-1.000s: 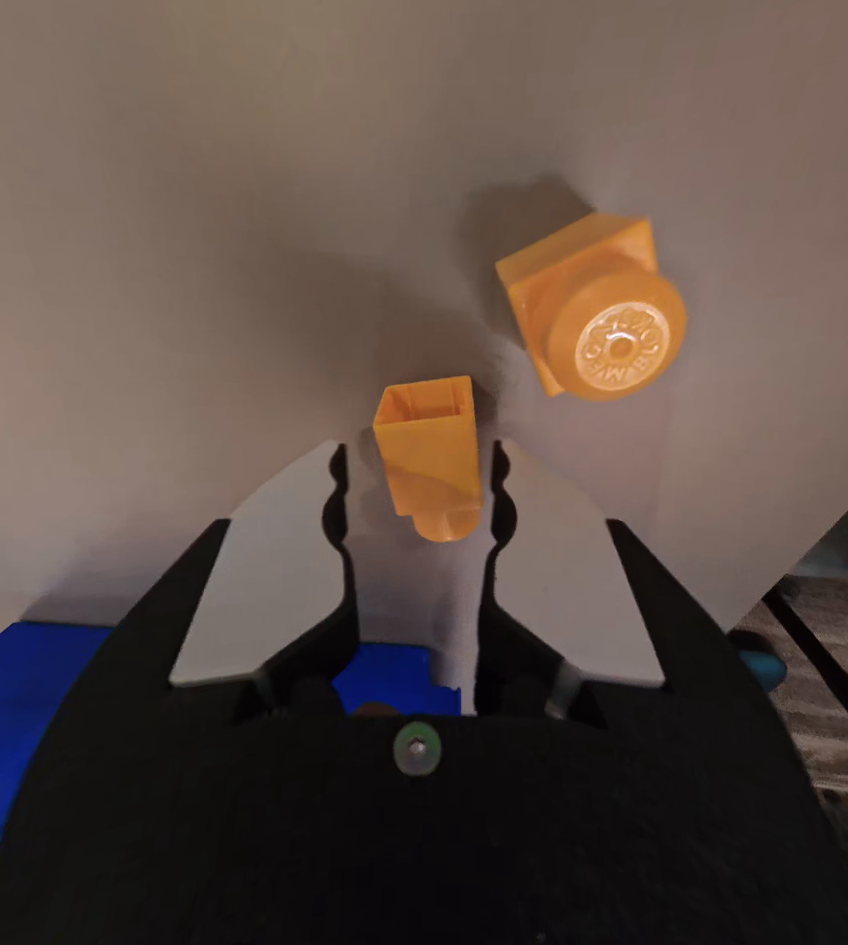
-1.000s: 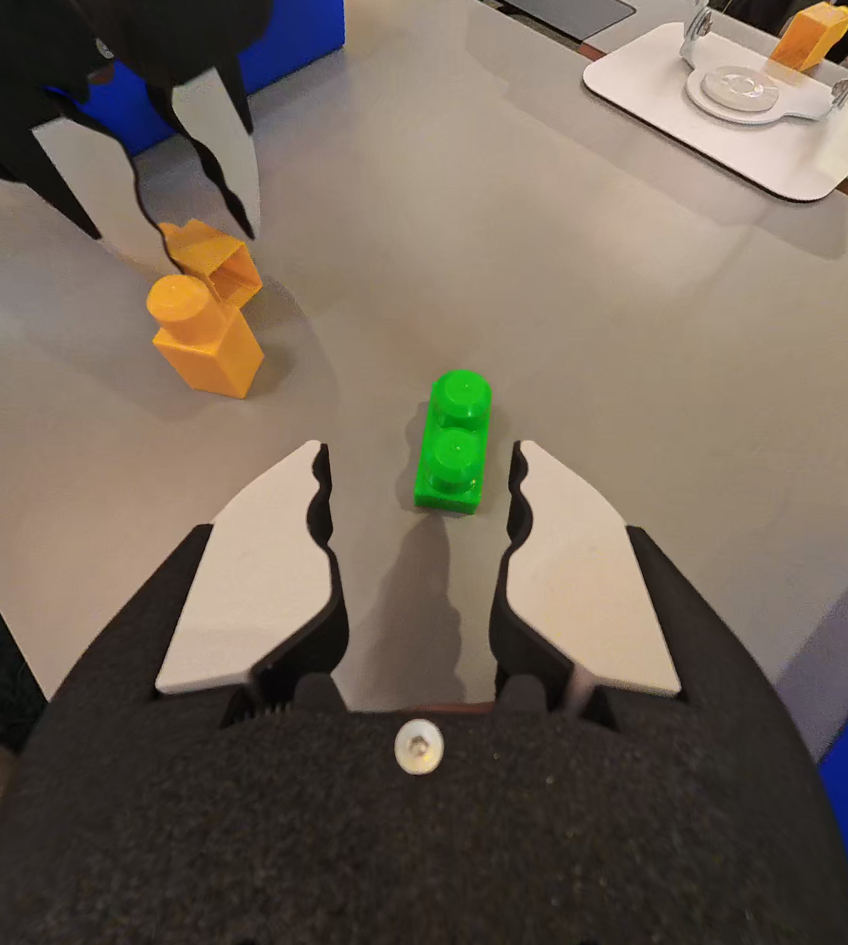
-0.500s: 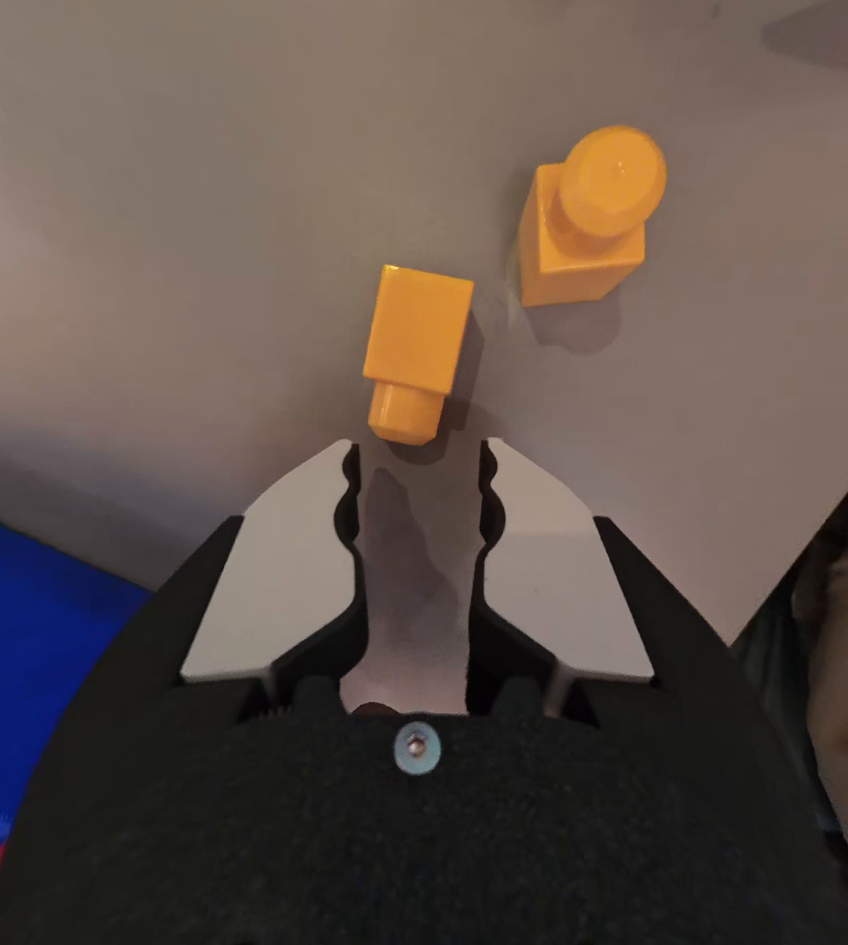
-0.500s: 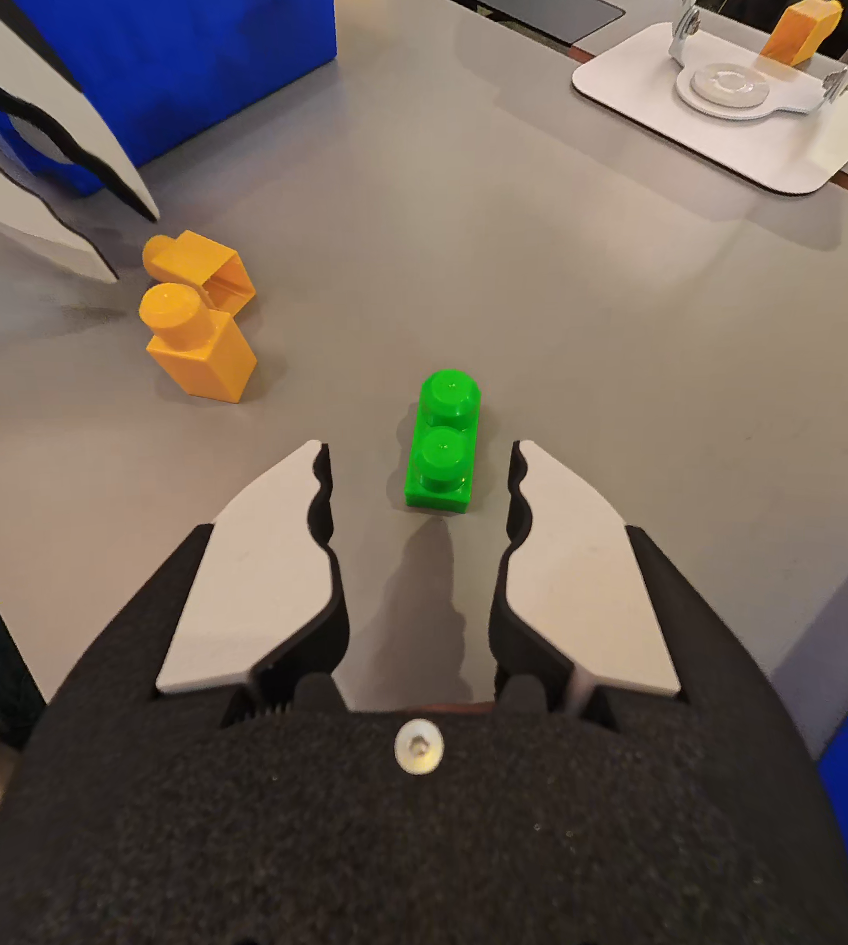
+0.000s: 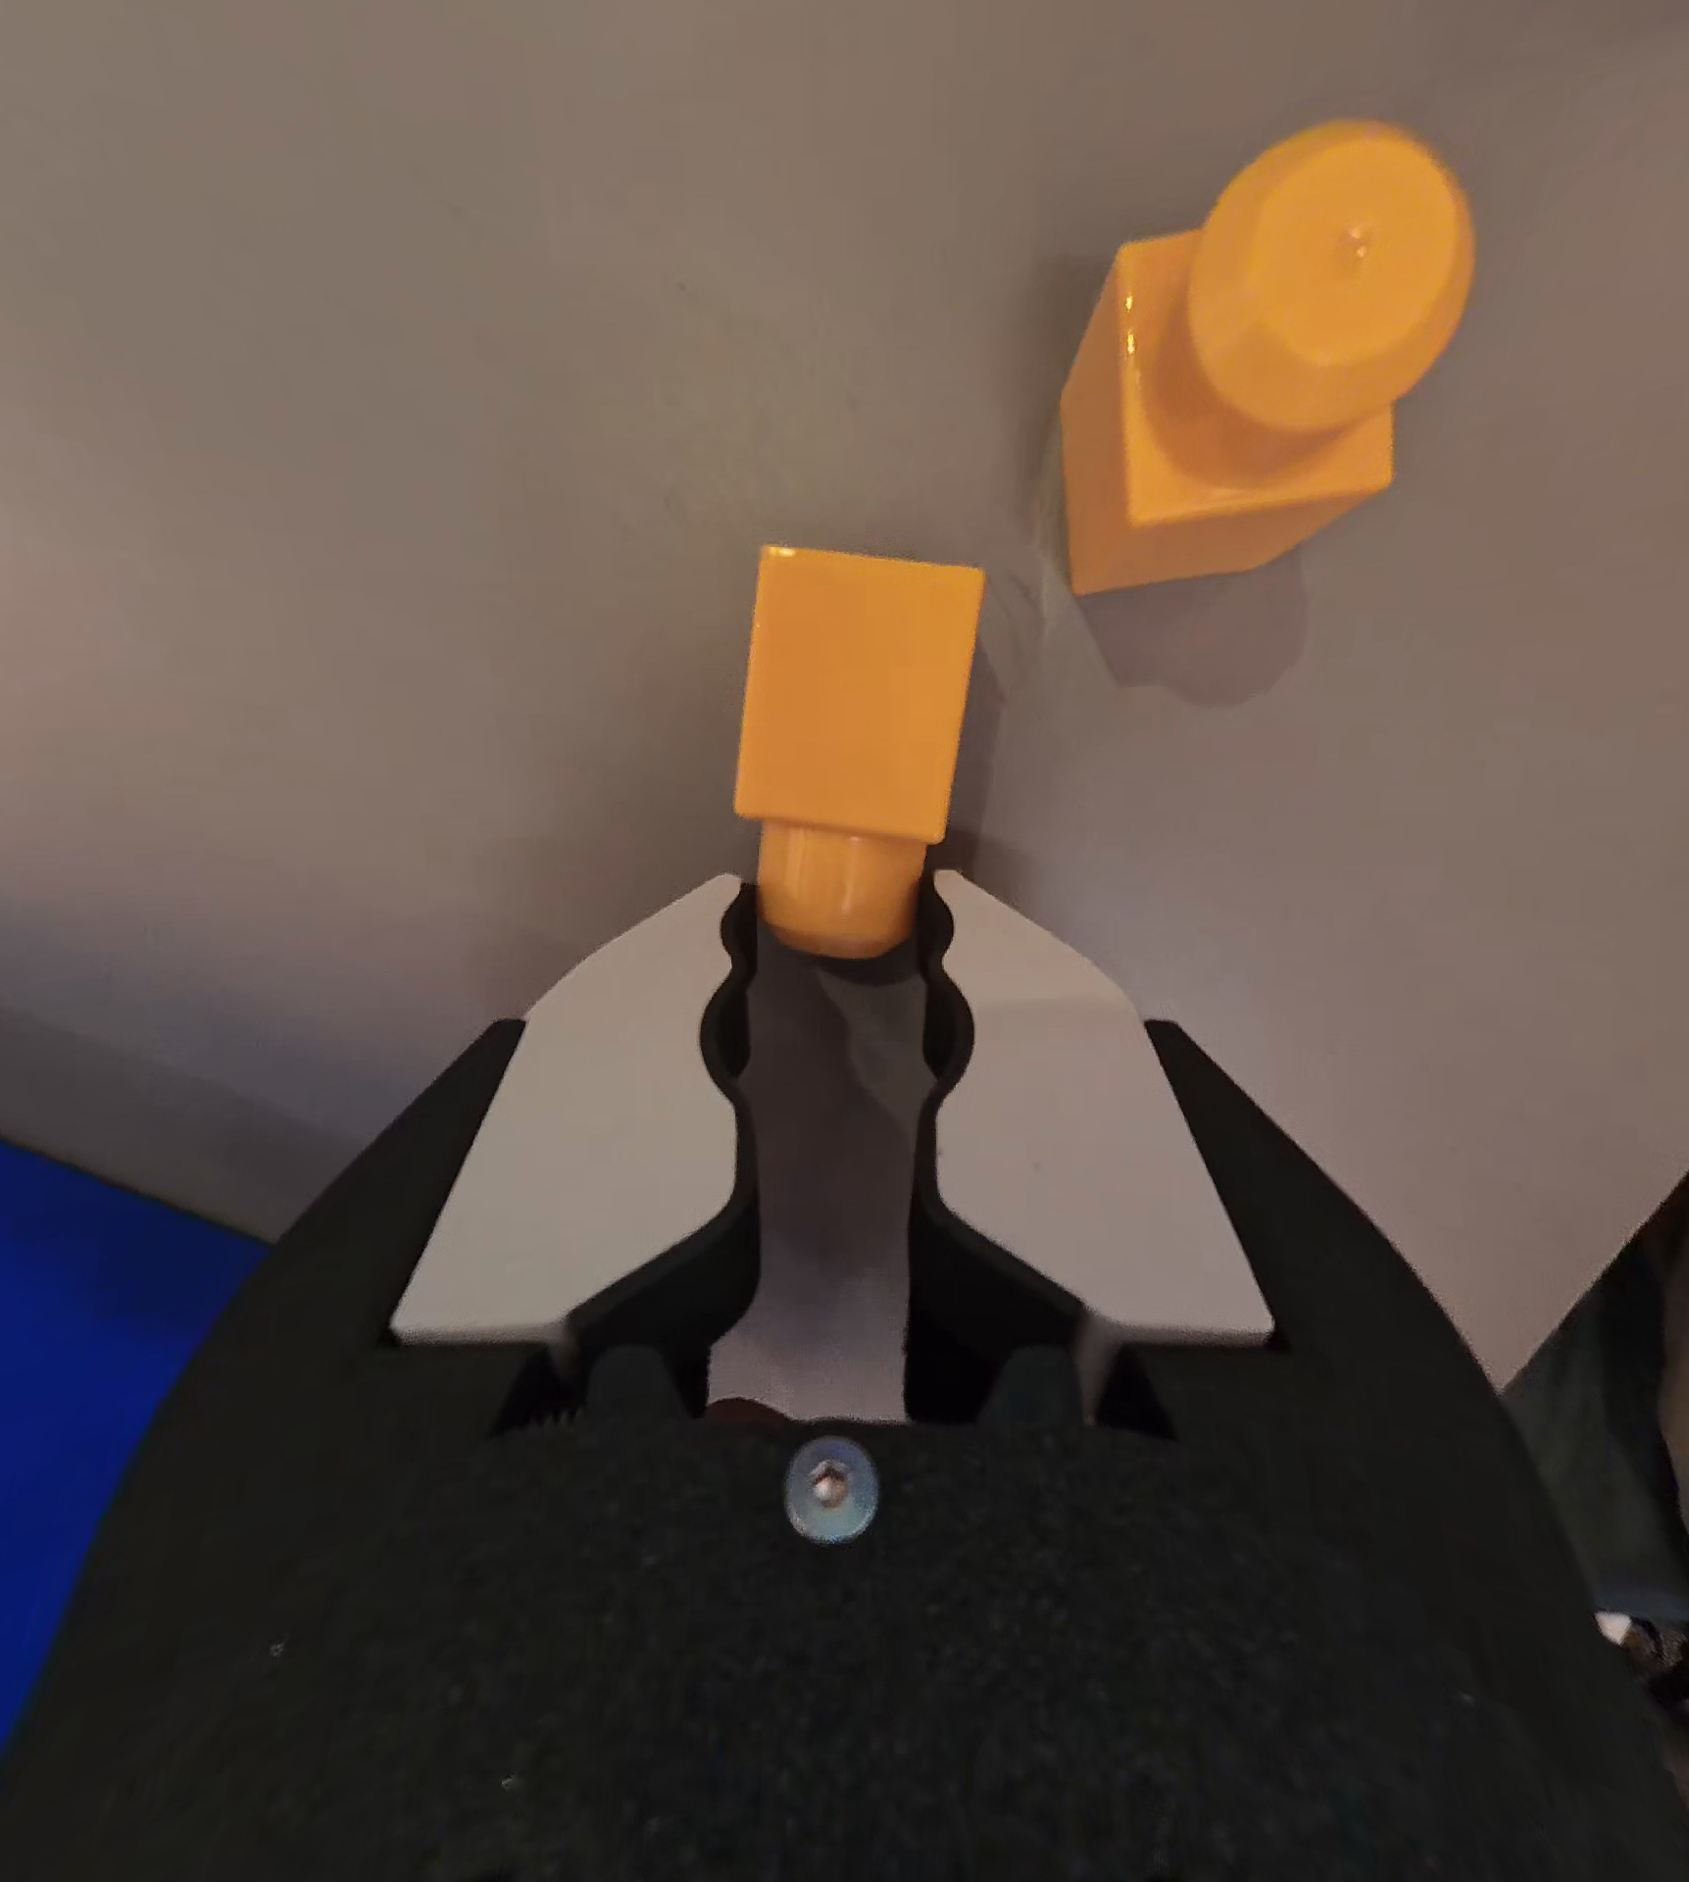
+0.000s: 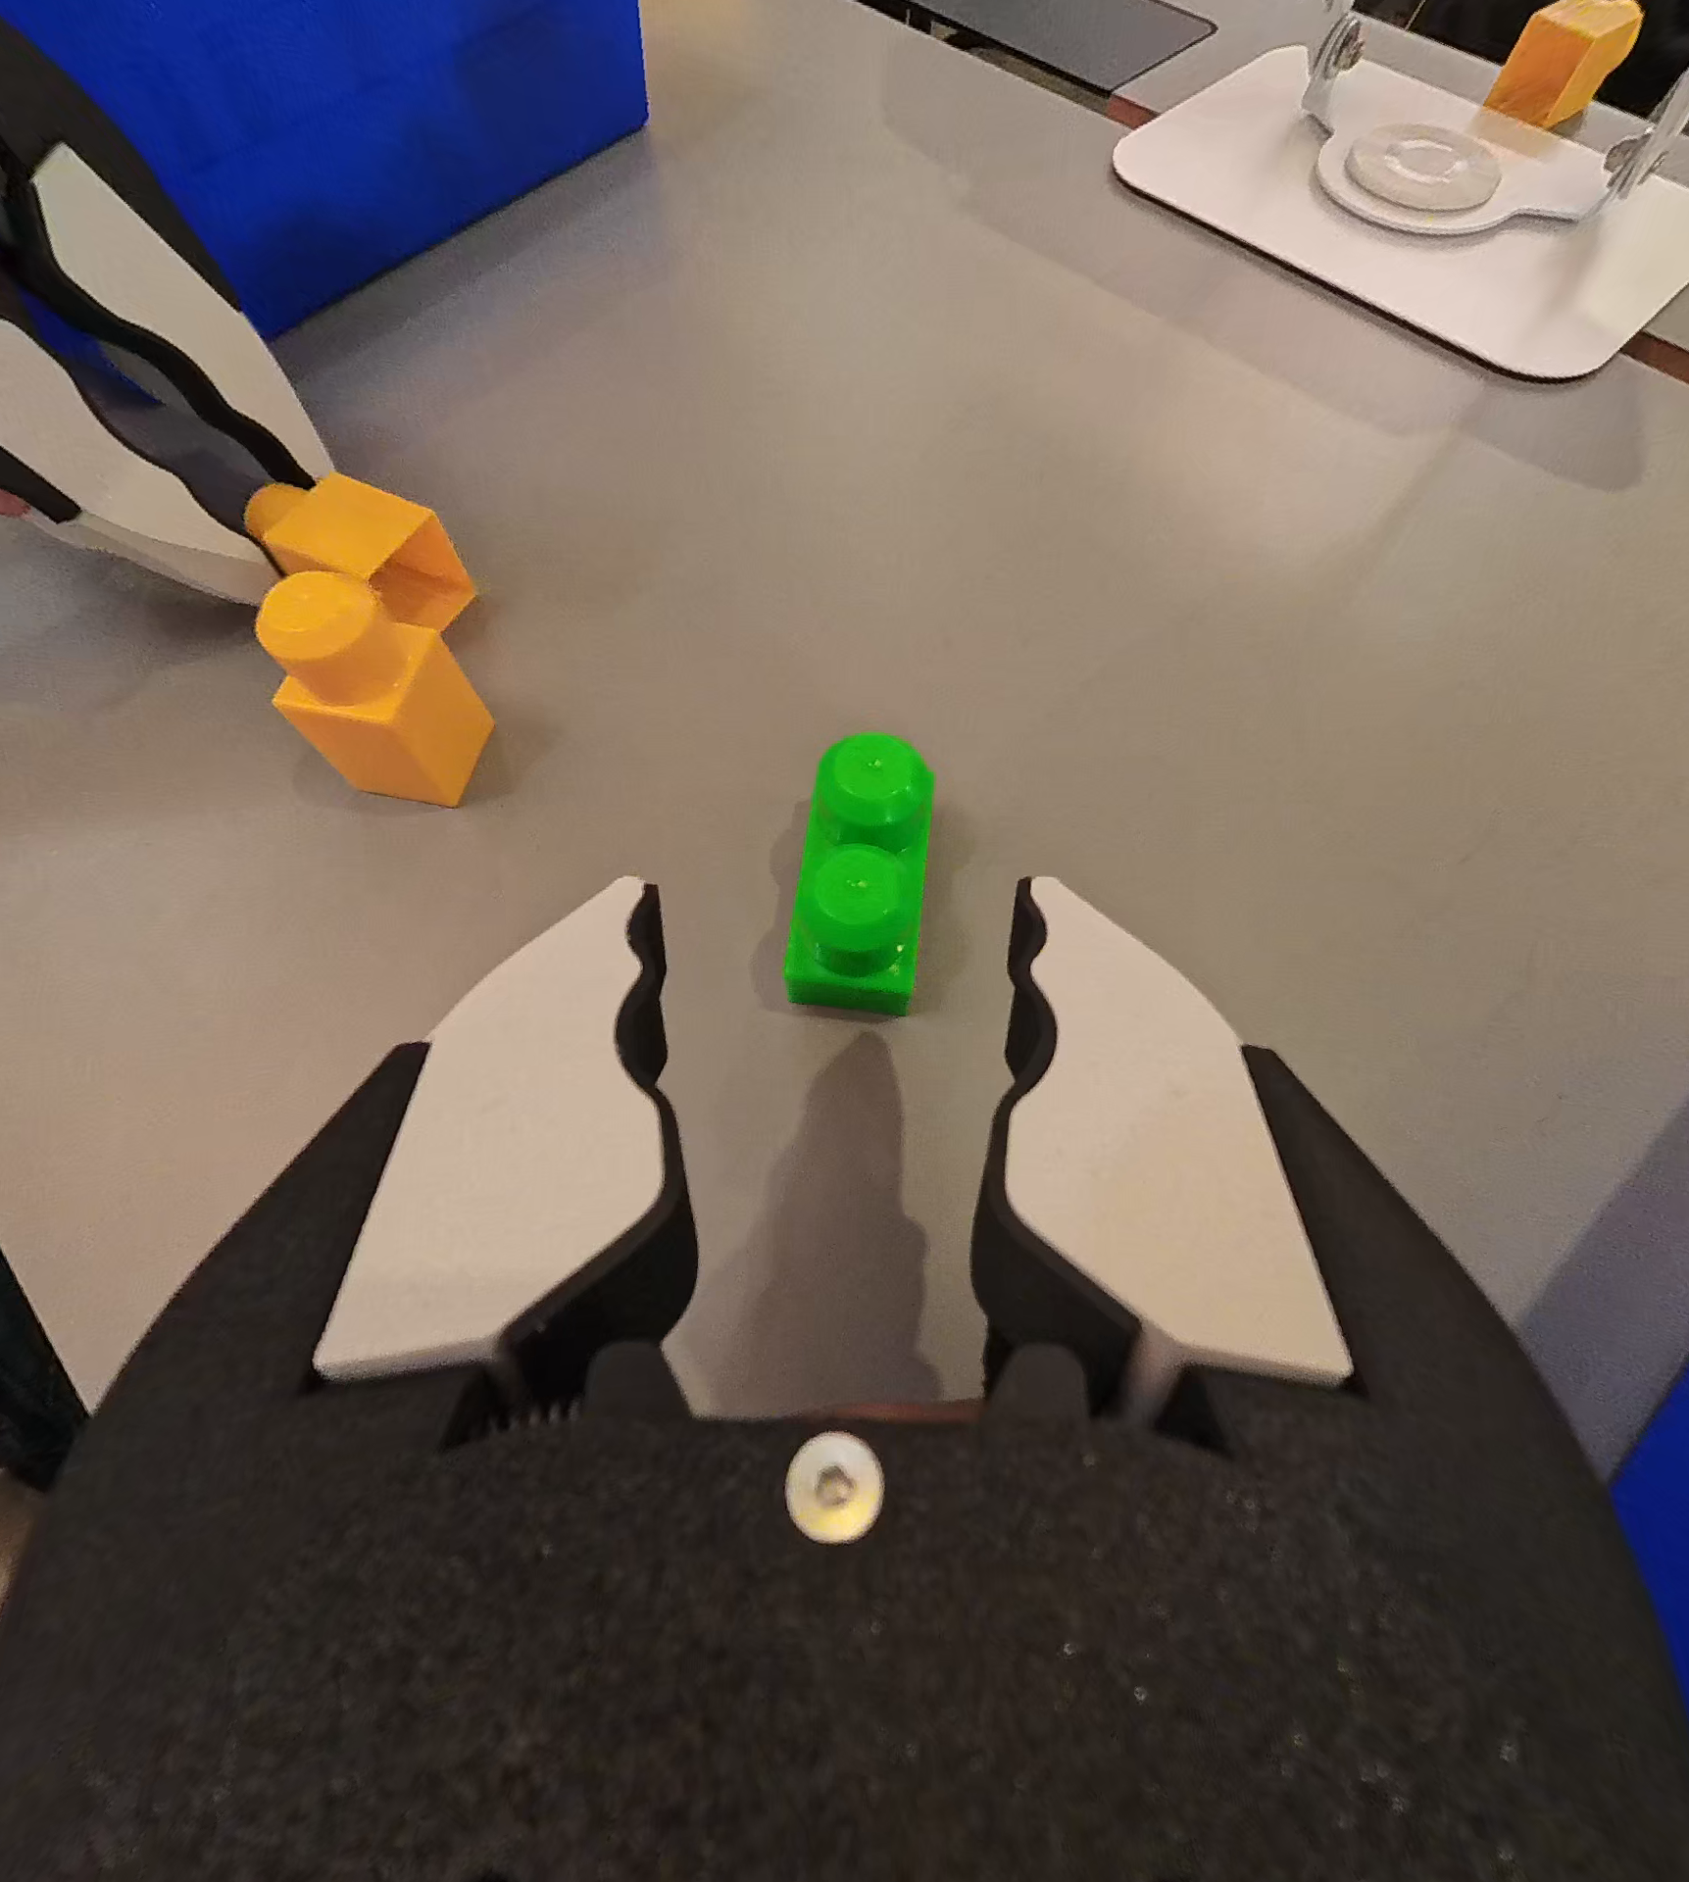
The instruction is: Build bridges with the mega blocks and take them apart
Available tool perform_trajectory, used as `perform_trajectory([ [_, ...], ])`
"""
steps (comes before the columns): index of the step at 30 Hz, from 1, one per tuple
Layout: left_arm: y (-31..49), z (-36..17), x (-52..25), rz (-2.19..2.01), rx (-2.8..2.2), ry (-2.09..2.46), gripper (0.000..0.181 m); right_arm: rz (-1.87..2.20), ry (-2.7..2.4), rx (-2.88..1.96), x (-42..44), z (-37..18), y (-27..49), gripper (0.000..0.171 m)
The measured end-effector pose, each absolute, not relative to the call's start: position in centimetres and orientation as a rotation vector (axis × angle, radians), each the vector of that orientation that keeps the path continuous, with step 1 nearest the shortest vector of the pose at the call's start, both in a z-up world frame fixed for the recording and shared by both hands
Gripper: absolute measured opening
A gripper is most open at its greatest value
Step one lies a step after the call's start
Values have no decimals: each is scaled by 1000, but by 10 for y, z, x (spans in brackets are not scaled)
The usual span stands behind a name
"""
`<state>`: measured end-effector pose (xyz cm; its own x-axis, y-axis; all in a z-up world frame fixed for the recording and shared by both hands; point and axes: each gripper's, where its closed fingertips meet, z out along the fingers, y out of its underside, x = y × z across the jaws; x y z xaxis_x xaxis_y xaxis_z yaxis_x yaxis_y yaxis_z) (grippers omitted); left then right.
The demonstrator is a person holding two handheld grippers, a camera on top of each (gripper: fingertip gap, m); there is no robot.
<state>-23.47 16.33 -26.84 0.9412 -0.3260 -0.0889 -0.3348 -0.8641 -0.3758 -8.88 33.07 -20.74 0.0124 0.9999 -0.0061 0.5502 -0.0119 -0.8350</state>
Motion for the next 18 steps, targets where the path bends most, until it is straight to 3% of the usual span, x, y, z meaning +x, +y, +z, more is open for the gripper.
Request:
perform_trajectory([
  [7, 147, -244, -247, 217, -2942, 642, 29, 881, -1614, -1641, -89, -208, 331, 64],
  [18, 164, -209, -255, 591, -3150, 1414, 29, 873, -1618, -1625, -86, -202, 330, 64],
])
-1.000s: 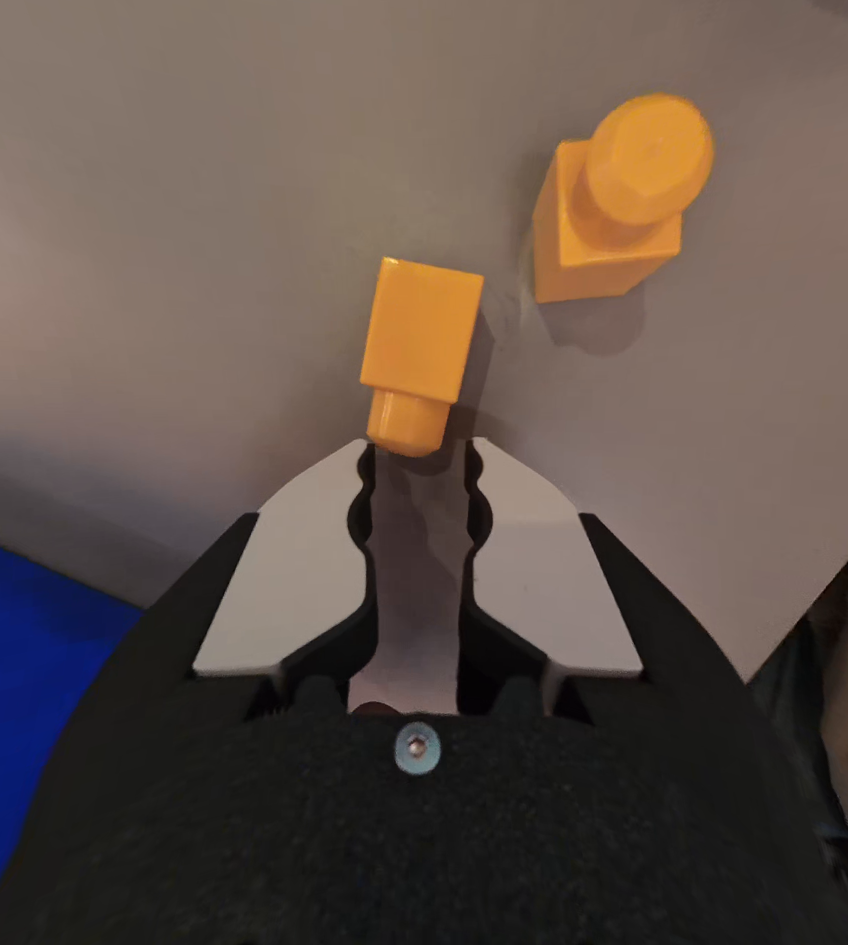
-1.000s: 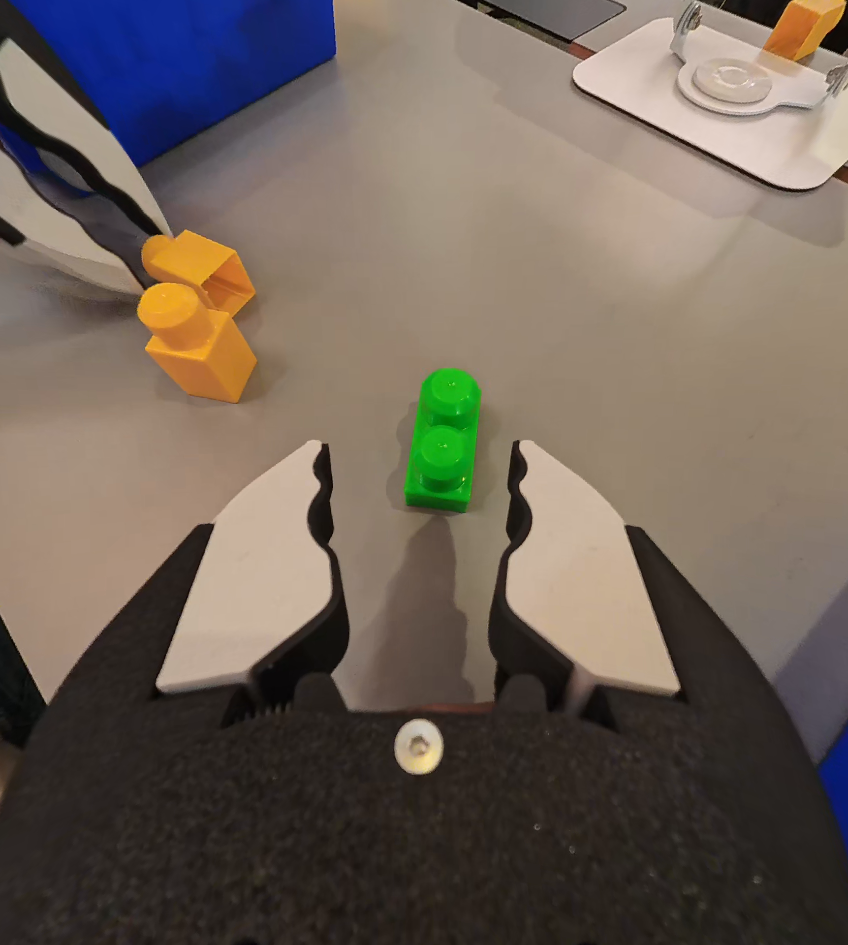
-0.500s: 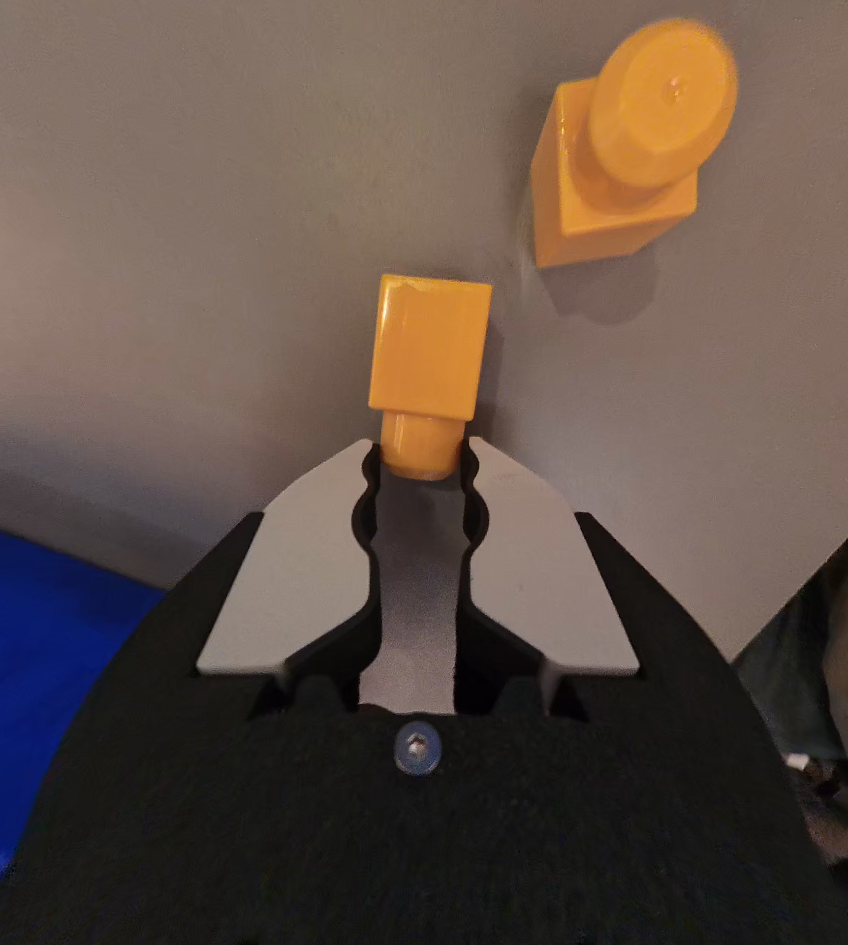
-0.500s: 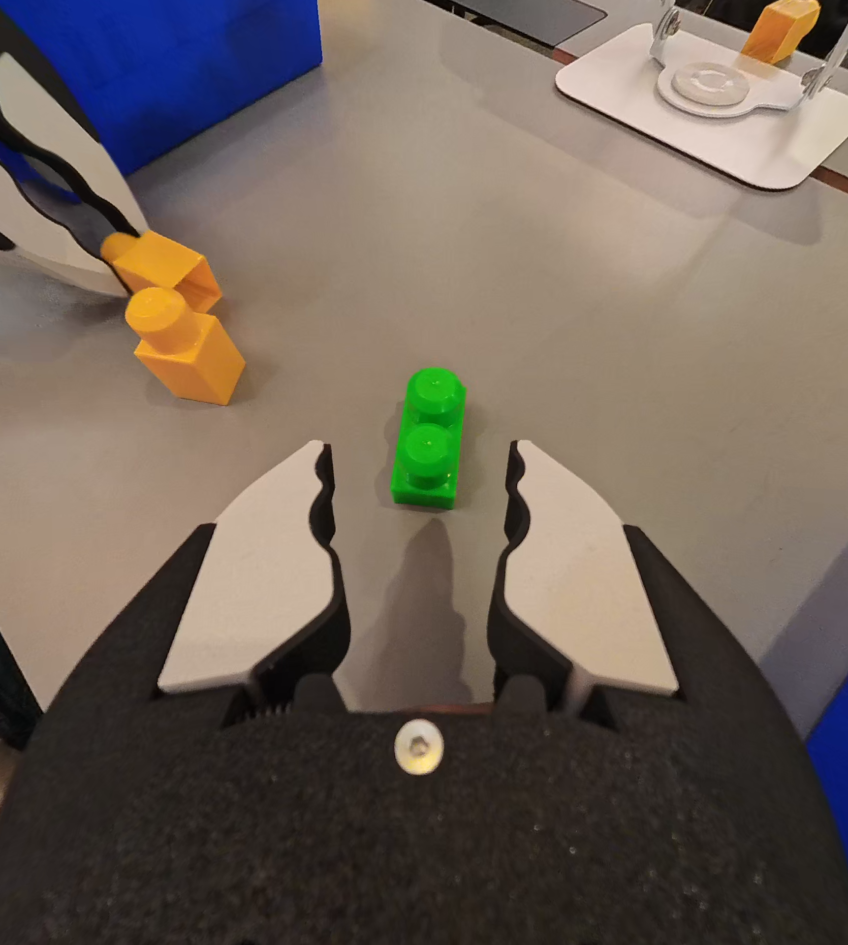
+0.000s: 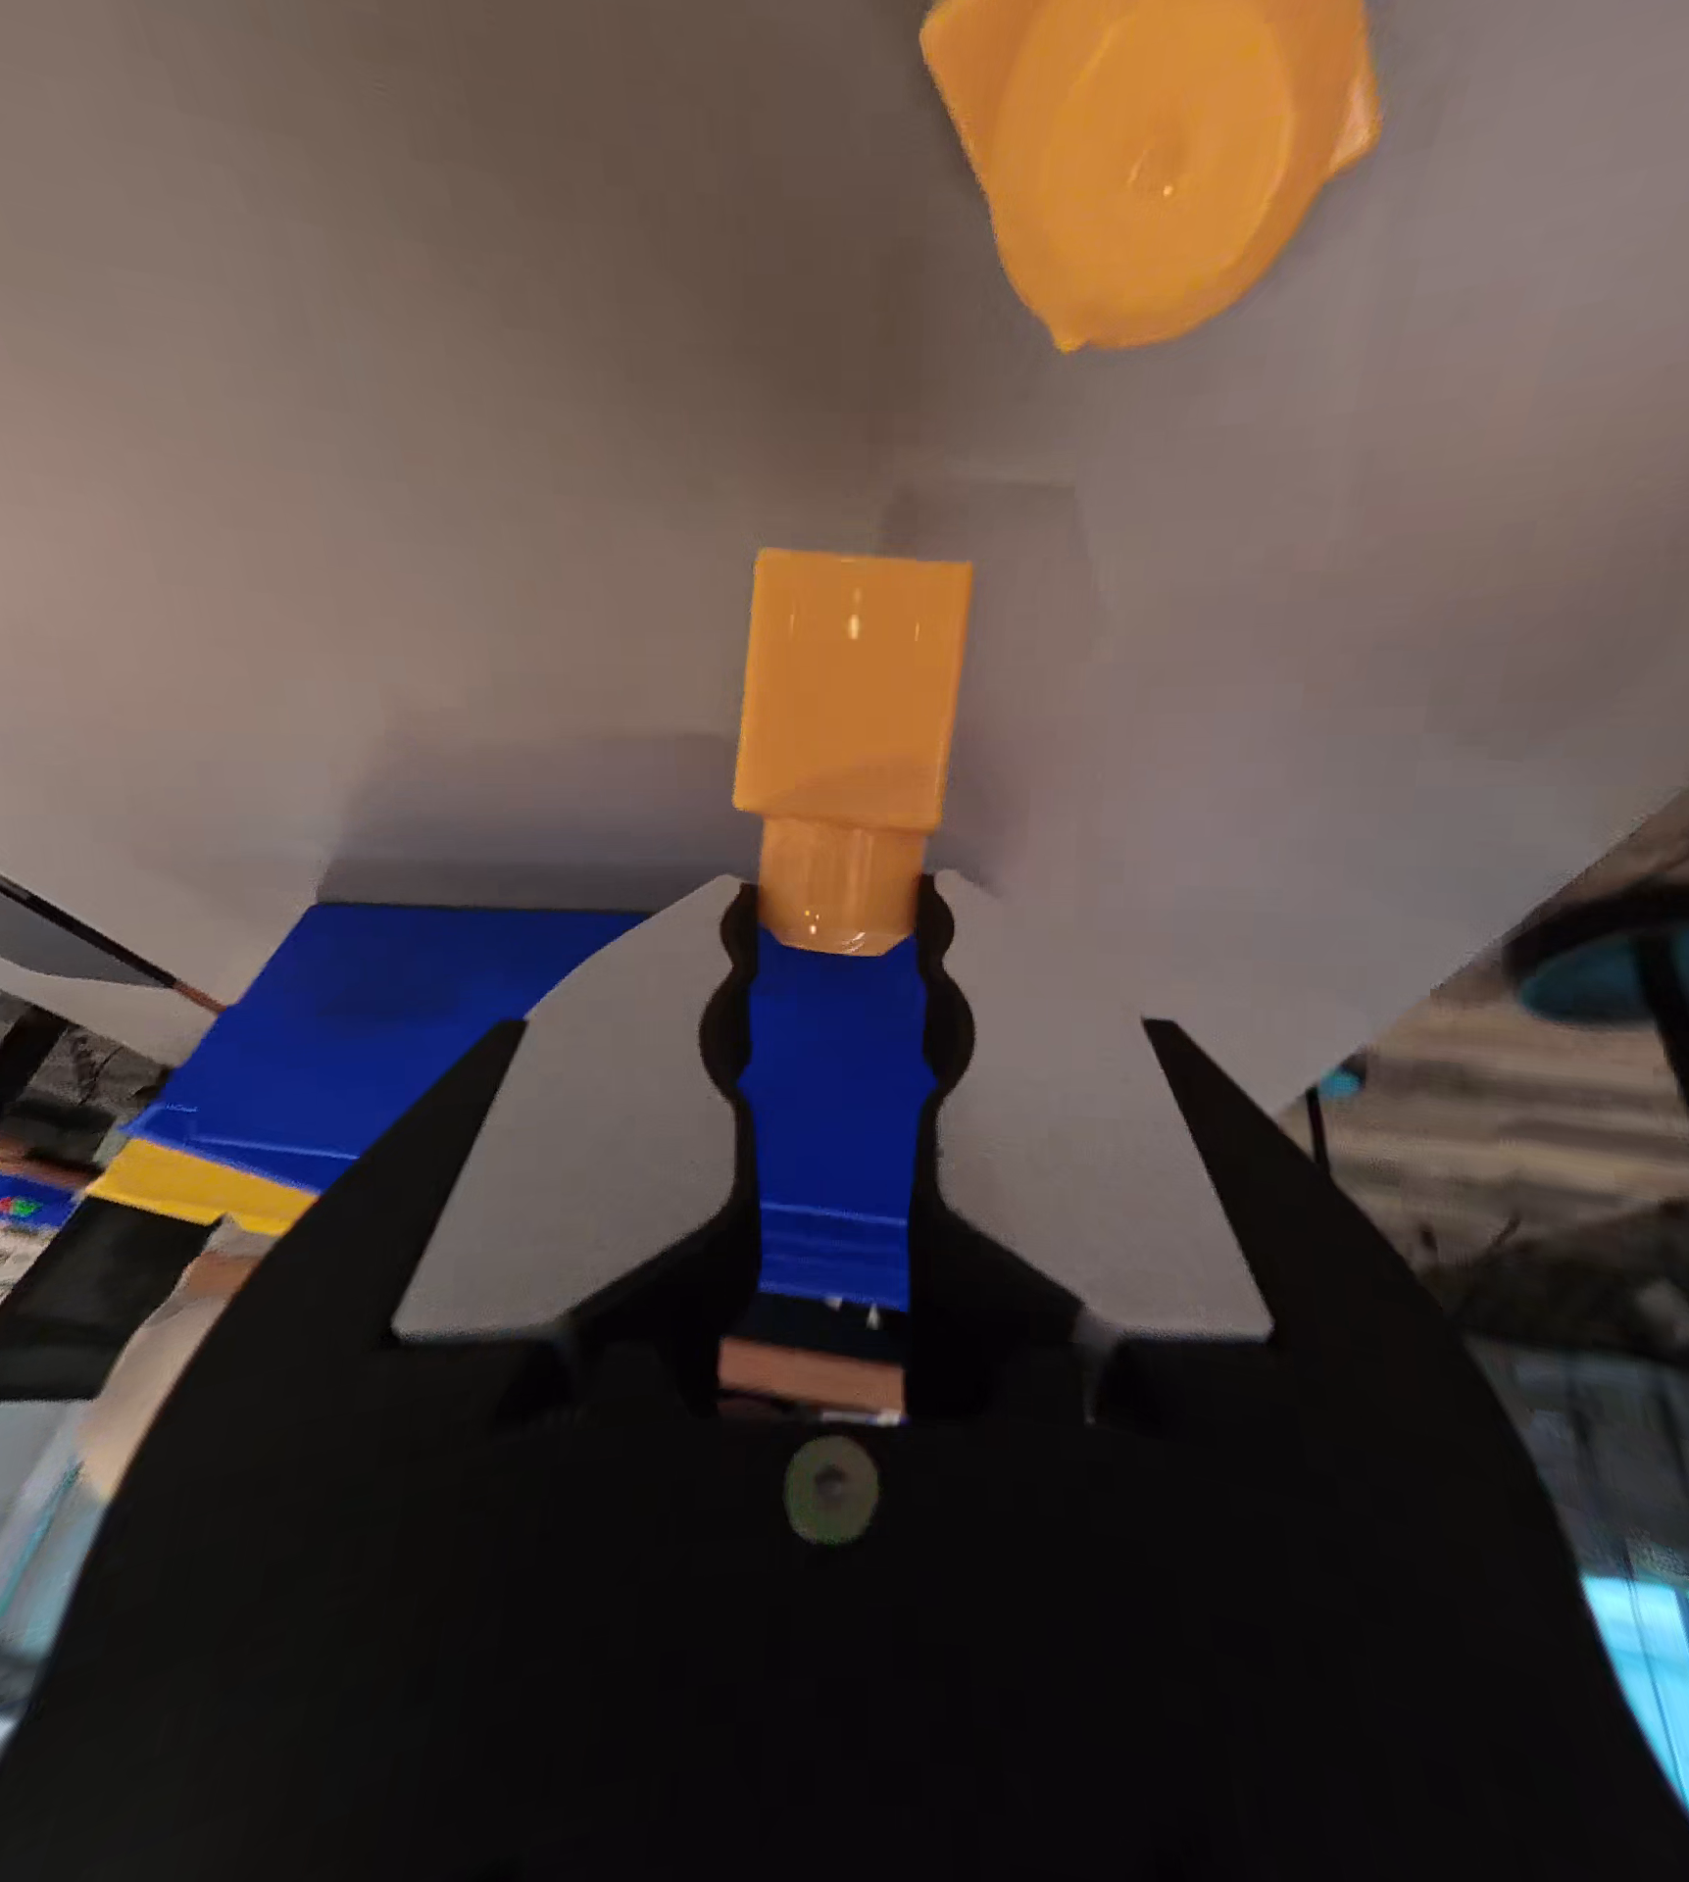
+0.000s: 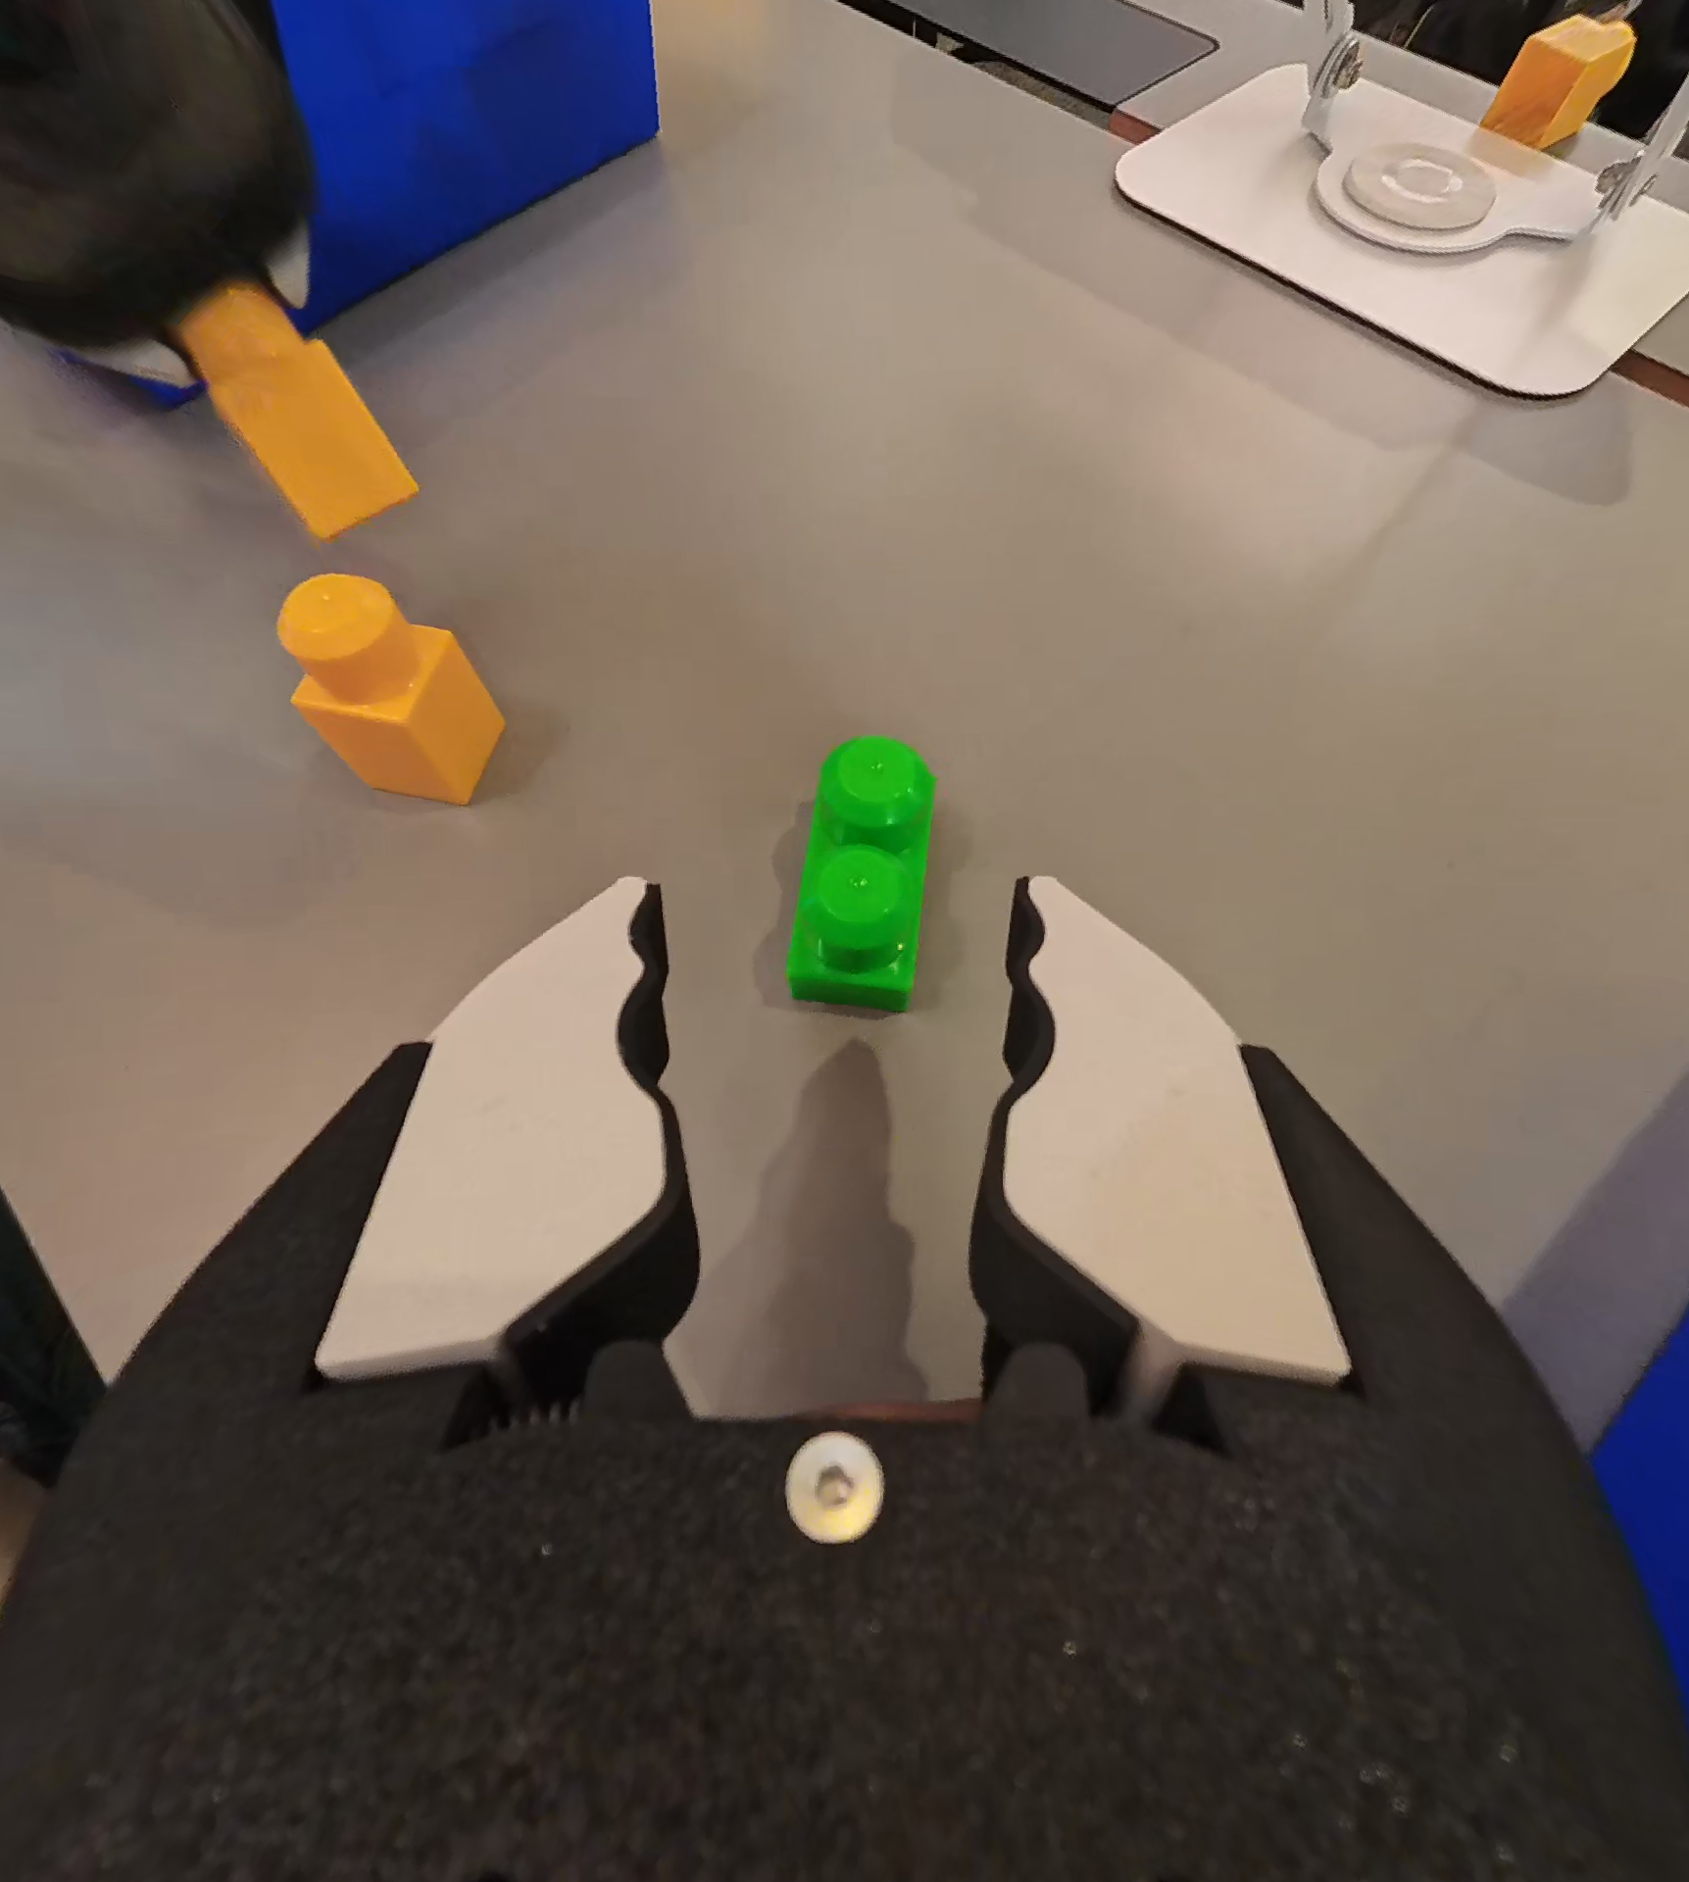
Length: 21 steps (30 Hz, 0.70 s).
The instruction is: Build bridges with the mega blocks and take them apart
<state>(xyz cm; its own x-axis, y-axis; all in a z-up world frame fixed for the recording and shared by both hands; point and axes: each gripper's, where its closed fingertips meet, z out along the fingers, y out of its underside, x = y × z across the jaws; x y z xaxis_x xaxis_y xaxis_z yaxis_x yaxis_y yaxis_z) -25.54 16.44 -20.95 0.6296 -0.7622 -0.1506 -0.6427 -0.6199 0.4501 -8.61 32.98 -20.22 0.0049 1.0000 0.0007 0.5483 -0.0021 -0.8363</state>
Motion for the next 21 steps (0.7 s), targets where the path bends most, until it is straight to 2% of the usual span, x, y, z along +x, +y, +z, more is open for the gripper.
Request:
perform_trajectory([
  [11, 186, -229, -262, -410, 2391, -771, 29, 878, -1595, -1611, -81, -191, 333, 64],
  [21, 197, -221, -257, -408, 2381, -776, 29, 880, -1591, -1608, -79, -188, 334, 64],
])
